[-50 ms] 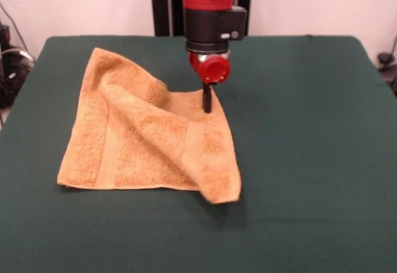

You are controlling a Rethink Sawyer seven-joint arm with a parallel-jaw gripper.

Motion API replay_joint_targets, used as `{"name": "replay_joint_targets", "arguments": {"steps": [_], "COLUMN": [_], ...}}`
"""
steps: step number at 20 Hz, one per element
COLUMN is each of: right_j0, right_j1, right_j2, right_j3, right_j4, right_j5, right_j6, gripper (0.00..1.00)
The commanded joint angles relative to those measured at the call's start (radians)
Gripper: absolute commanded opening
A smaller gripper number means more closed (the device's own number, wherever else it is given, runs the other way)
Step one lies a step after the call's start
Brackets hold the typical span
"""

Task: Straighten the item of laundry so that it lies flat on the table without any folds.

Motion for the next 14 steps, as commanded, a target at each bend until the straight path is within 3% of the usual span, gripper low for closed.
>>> {"name": "replay_joint_targets", "arguments": {"steps": [1, 11, 14], "right_j0": [0.051, 0.041, 0.075], "right_j1": [0.119, 0.167, 0.173], "right_j2": [0.255, 0.32, 0.326], "right_j3": [-0.037, -0.046, -0.043], "right_j4": [0.096, 0.109, 0.156], "right_j5": [-0.035, -0.087, -0.144], "right_j6": [0.333, 0.362, 0.395], "gripper": [0.0, 0.0, 0.0]}}
